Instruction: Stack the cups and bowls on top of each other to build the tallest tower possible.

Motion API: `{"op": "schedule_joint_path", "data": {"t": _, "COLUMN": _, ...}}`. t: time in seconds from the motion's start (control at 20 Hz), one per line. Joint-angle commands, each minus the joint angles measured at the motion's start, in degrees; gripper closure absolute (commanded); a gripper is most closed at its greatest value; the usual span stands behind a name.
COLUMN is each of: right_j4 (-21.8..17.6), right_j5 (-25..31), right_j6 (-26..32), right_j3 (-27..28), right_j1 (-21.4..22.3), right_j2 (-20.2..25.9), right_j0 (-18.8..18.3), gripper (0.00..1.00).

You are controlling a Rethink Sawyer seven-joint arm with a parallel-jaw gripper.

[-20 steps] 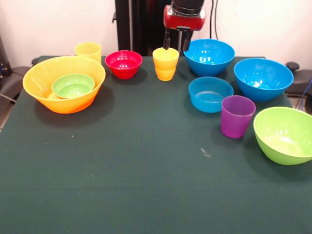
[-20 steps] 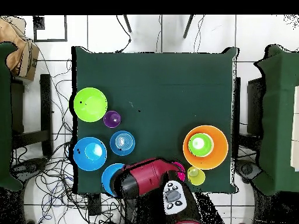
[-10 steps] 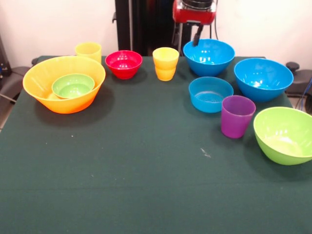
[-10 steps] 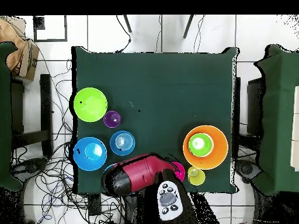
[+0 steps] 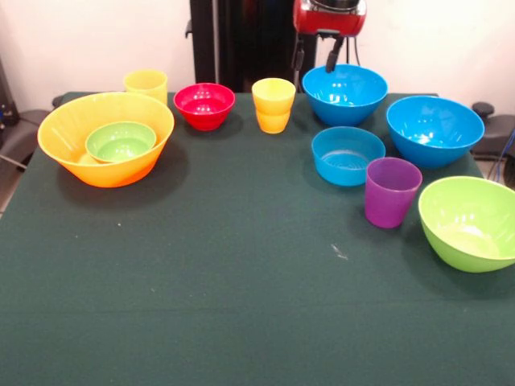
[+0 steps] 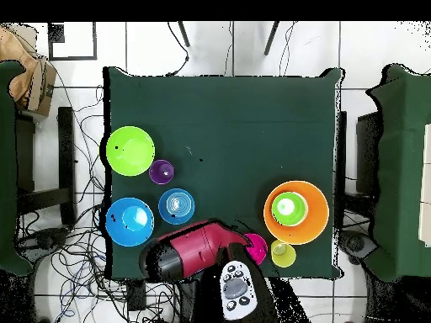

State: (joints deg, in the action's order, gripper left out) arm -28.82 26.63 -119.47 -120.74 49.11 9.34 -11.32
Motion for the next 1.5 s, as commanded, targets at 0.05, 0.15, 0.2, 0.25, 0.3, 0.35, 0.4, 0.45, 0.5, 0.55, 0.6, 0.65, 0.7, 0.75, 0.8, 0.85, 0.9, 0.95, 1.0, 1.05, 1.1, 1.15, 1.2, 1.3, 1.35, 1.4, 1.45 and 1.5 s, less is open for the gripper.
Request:
{"op": "schedule_joint_path", "data": {"t": 0.05, "right_j4": -1.41, "right_j5": 1.21, "right_j6": -0.29, "right_j3": 2.85, "right_j1": -4.07, "right_j2": 3.12, "right_j0": 1.99, "gripper": 0.00}}
{"op": "schedule_joint_path", "data": {"t": 0.15, "right_j4": -2.55, "right_j5": -0.50, "right_j6": -1.00, "right_j3": 3.40, "right_j1": -5.66, "right_j2": 2.16, "right_j0": 2.33, "gripper": 0.00}}
{"op": "schedule_joint_path", "data": {"t": 0.2, "right_j4": -3.54, "right_j5": -1.66, "right_j6": -1.45, "right_j3": 4.42, "right_j1": -7.42, "right_j2": 1.36, "right_j0": 2.63, "gripper": 0.00}}
{"op": "schedule_joint_path", "data": {"t": 0.25, "right_j4": -4.56, "right_j5": -3.23, "right_j6": -2.30, "right_j3": 5.41, "right_j1": -9.20, "right_j2": 0.31, "right_j0": 3.12, "gripper": 0.00}}
{"op": "schedule_joint_path", "data": {"t": 0.3, "right_j4": -5.33, "right_j5": -4.28, "right_j6": -2.94, "right_j3": 6.31, "right_j1": -10.56, "right_j2": -0.57, "right_j0": 3.60, "gripper": 0.00}}
{"op": "schedule_joint_path", "data": {"t": 0.35, "right_j4": -6.21, "right_j5": -5.14, "right_j6": -3.30, "right_j3": 6.94, "right_j1": -11.61, "right_j2": -1.34, "right_j0": 4.09, "gripper": 0.00}}
{"op": "schedule_joint_path", "data": {"t": 0.4, "right_j4": -6.85, "right_j5": -5.51, "right_j6": -3.53, "right_j3": 7.26, "right_j1": -12.09, "right_j2": -1.97, "right_j0": 4.52, "gripper": 0.00}}
{"op": "schedule_joint_path", "data": {"t": 0.45, "right_j4": -7.40, "right_j5": -5.85, "right_j6": -3.81, "right_j3": 7.34, "right_j1": -12.43, "right_j2": -2.69, "right_j0": 4.94, "gripper": 0.00}}
{"op": "schedule_joint_path", "data": {"t": 0.5, "right_j4": -7.36, "right_j5": -5.61, "right_j6": -3.64, "right_j3": 6.95, "right_j1": -11.93, "right_j2": -2.88, "right_j0": 4.98, "gripper": 0.00}}
{"op": "schedule_joint_path", "data": {"t": 0.55, "right_j4": -7.26, "right_j5": -5.31, "right_j6": -3.13, "right_j3": 6.51, "right_j1": -11.24, "right_j2": -2.73, "right_j0": 4.69, "gripper": 0.00}}
{"op": "schedule_joint_path", "data": {"t": 0.6, "right_j4": -7.16, "right_j5": -5.01, "right_j6": -2.61, "right_j3": 6.08, "right_j1": -10.54, "right_j2": -2.58, "right_j0": 4.41, "gripper": 0.00}}
{"op": "schedule_joint_path", "data": {"t": 0.65, "right_j4": -6.88, "right_j5": -4.69, "right_j6": -2.25, "right_j3": 5.11, "right_j1": -8.93, "right_j2": -2.33, "right_j0": 4.37, "gripper": 0.00}}
{"op": "schedule_joint_path", "data": {"t": 0.7, "right_j4": -5.93, "right_j5": -4.18, "right_j6": -1.56, "right_j3": 3.36, "right_j1": -6.59, "right_j2": -1.38, "right_j0": 3.93, "gripper": 0.00}}
{"op": "schedule_joint_path", "data": {"t": 0.75, "right_j4": -4.33, "right_j5": -3.07, "right_j6": -0.73, "right_j3": 1.38, "right_j1": -3.71, "right_j2": -0.16, "right_j0": 2.96, "gripper": 0.00}}
{"op": "schedule_joint_path", "data": {"t": 0.8, "right_j4": -2.65, "right_j5": -1.57, "right_j6": 0.21, "right_j3": -0.02, "right_j1": -1.05, "right_j2": 0.92, "right_j0": 1.81, "gripper": 0.00}}
{"op": "schedule_joint_path", "data": {"t": 0.85, "right_j4": -0.96, "right_j5": -0.08, "right_j6": 1.15, "right_j3": -1.43, "right_j1": 1.61, "right_j2": 2.01, "right_j0": 0.66, "gripper": 0.00}}
{"op": "schedule_joint_path", "data": {"t": 0.9, "right_j4": -0.26, "right_j5": 0.62, "right_j6": 1.61, "right_j3": -1.73, "right_j1": 2.43, "right_j2": 2.54, "right_j0": -0.02, "gripper": 0.00}}
{"op": "schedule_joint_path", "data": {"t": 0.95, "right_j4": -0.28, "right_j5": 0.49, "right_j6": 1.34, "right_j3": -1.68, "right_j1": 2.23, "right_j2": 2.47, "right_j0": -0.17, "gripper": 0.00}}
{"op": "schedule_joint_path", "data": {"t": 1.0, "right_j4": -1.03, "right_j5": -0.60, "right_j6": 0.29, "right_j3": -1.16, "right_j1": 1.08, "right_j2": 1.71, "right_j0": 0.18, "gripper": 0.00}}
{"op": "schedule_joint_path", "data": {"t": 1.05, "right_j4": -1.78, "right_j5": -1.69, "right_j6": -0.76, "right_j3": -0.64, "right_j1": -0.07, "right_j2": 0.96, "right_j0": 0.52, "gripper": 0.00}}
{"op": "schedule_joint_path", "data": {"t": 1.1, "right_j4": -2.91, "right_j5": -3.06, "right_j6": -1.72, "right_j3": 0.10, "right_j1": -1.62, "right_j2": -0.01, "right_j0": 1.05, "gripper": 0.00}}
{"op": "schedule_joint_path", "data": {"t": 1.15, "right_j4": -4.05, "right_j5": -4.00, "right_j6": -2.19, "right_j3": 0.63, "right_j1": -2.91, "right_j2": -0.69, "right_j0": 1.41, "gripper": 0.00}}
{"op": "schedule_joint_path", "data": {"t": 1.2, "right_j4": -4.67, "right_j5": -4.39, "right_j6": -2.41, "right_j3": 0.94, "right_j1": -3.48, "right_j2": -1.18, "right_j0": 1.55, "gripper": 0.00}}
{"op": "schedule_joint_path", "data": {"t": 1.3, "right_j4": -4.93, "right_j5": -4.25, "right_j6": -2.26, "right_j3": 1.20, "right_j1": -3.48, "right_j2": -1.59, "right_j0": 1.41, "gripper": 0.00}}
{"op": "schedule_joint_path", "data": {"t": 1.35, "right_j4": -4.86, "right_j5": -4.07, "right_j6": -2.00, "right_j3": 1.33, "right_j1": -3.41, "right_j2": -1.54, "right_j0": 1.23, "gripper": 0.00}}
{"op": "schedule_joint_path", "data": {"t": 1.4, "right_j4": -4.87, "right_j5": -4.05, "right_j6": -1.82, "right_j3": 1.43, "right_j1": -3.49, "right_j2": -1.49, "right_j0": 1.17, "gripper": 0.00}}
{"op": "schedule_joint_path", "data": {"t": 1.45, "right_j4": -5.11, "right_j5": -4.53, "right_j6": -2.14, "right_j3": 1.53, "right_j1": -3.95, "right_j2": -1.74, "right_j0": 1.42, "gripper": 0.00}}
{"op": "schedule_joint_path", "data": {"t": 1.5, "right_j4": -5.30, "right_j5": -4.79, "right_j6": -2.43, "right_j3": 1.84, "right_j1": -4.41, "right_j2": -2.01, "right_j0": 1.71, "gripper": 0.00}}
